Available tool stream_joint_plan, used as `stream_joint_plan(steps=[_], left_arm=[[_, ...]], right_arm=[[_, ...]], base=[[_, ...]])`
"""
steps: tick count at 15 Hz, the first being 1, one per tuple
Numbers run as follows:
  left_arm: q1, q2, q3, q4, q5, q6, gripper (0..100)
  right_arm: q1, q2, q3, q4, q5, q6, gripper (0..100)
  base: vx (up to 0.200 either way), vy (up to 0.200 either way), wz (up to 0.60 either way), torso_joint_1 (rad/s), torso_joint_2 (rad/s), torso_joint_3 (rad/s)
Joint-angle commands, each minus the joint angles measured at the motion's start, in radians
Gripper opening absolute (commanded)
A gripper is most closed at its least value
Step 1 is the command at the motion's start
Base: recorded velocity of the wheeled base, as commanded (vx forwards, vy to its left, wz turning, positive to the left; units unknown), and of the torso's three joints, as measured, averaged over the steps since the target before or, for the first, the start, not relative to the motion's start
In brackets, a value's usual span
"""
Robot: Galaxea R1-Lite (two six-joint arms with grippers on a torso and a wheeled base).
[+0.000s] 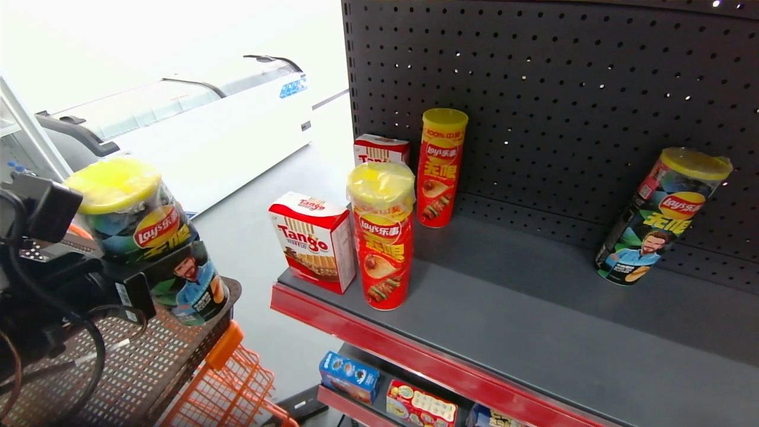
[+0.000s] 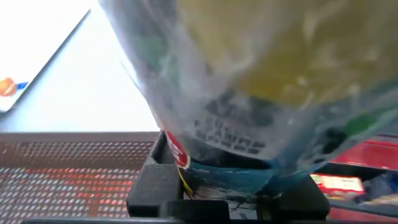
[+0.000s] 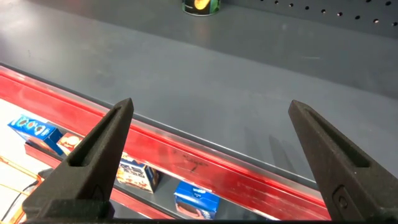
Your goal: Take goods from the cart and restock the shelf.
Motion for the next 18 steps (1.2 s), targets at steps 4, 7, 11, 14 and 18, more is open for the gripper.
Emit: stream_joint_plan(steps=[4,7,11,14,18], left_arm=[[-0.105,-0.136,0.071,0.008,-0.002,-0.004,0],[-0.152,-0.141,0.069,0.025,-0.002,-0.008,0],[-0.297,-0.165,0.060,0.077,-0.002,-0.083,0],[-0.309,-0.168,0.066,0.077,-0.011,-0.080,0],[-0.398,-0.204,0.107,0.082,-0.042,-0.080,0]], right_arm=[[0.000,0.001,0.000,0.000,0.000,-0.001,100],[0.000,0.001,0.000,0.000,0.000,-0.001,100],[0.000,0.001,0.000,0.000,0.000,-0.001,100],[0.000,0.001,0.000,0.000,0.003,-0.004,100],[0.000,0.001,0.000,0.000,0.004,-0.004,100]], base=[[0.000,0.000,0.00,0.000,0.00,0.000],[0.000,0.000,0.00,0.000,0.00,0.000],[0.000,0.000,0.00,0.000,0.00,0.000],[0.000,0.000,0.00,0.000,0.00,0.000],[0.000,0.000,0.00,0.000,0.00,0.000]])
